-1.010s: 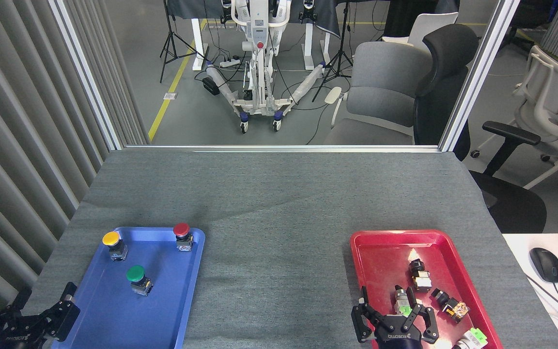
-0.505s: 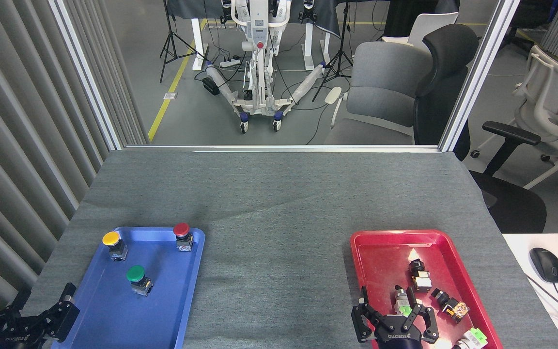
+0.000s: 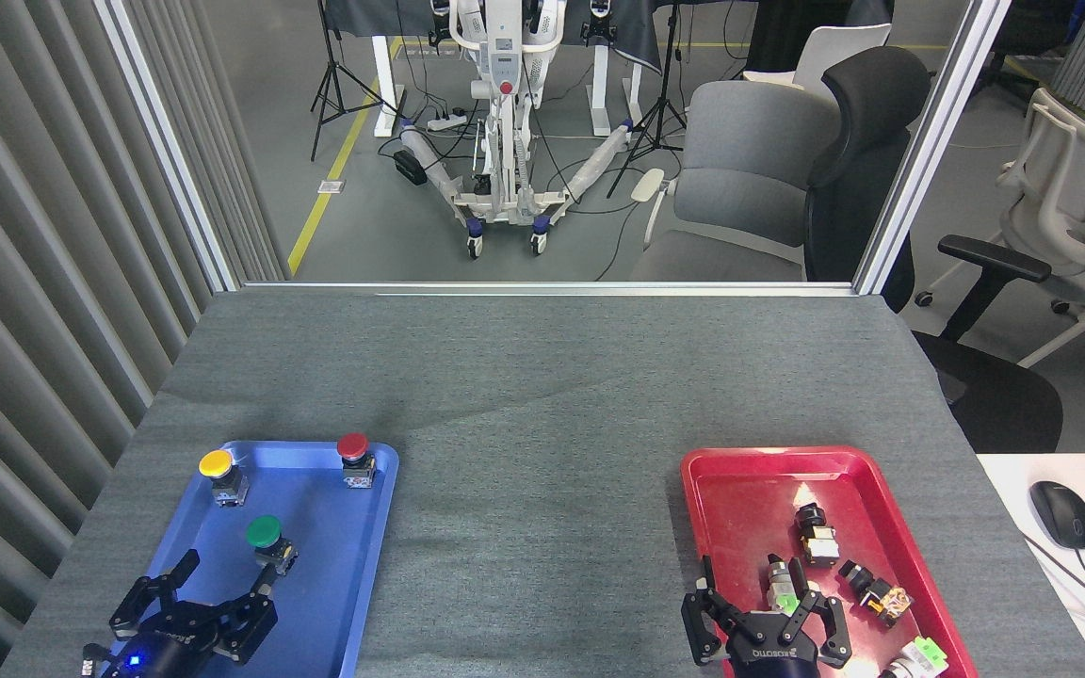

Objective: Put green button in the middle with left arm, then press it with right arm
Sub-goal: 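Reach the left gripper to the green button and grasp it, then carry the green button with the left gripper to the table middle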

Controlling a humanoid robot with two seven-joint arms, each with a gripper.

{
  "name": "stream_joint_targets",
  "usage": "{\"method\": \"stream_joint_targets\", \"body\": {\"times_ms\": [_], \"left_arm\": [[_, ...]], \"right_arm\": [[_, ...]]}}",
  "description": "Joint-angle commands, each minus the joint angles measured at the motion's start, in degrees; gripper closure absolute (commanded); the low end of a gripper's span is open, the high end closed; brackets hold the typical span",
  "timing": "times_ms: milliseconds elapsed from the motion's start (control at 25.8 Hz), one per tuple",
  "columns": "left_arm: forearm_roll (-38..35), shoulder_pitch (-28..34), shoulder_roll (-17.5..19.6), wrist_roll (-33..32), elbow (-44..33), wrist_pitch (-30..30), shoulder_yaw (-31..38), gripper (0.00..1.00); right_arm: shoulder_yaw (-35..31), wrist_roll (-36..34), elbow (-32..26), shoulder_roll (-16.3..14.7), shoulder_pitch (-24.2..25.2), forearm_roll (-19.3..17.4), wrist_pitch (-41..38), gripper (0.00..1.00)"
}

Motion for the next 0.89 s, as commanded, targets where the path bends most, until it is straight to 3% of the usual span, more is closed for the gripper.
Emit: {"method": "stream_joint_targets", "body": {"times_ms": [0, 350, 427, 738, 854], "left_arm": [[-0.30, -2.81, -0.64, -0.43, 3.67, -0.04, -2.98, 0.02], [-0.30, -8.26, -2.22, -0.52, 9.82, 0.05, -5.17, 0.02], [-0.21, -8.52, -2.49, -0.52, 10.17, 0.23, -5.35, 0.07], [0.50, -9.75, -1.87, -0.34, 14.31, 0.23, -5.26, 0.83], [0.41, -9.49, -0.99, -0.26, 13.69, -1.09, -5.35, 1.00]], "right_arm": [[0.00, 0.16, 0.03, 0.14, 0.00, 0.00, -0.01, 0.00], [0.00, 0.16, -0.05, 0.32, 0.00, 0.00, -0.01, 0.00], [0.00, 0.16, -0.05, 0.32, 0.00, 0.00, -0.01, 0.00], [0.00, 0.25, -0.05, 0.32, 0.00, 0.00, 0.08, 0.00], [0.00, 0.16, -0.05, 0.32, 0.00, 0.00, 0.08, 0.00]]}}
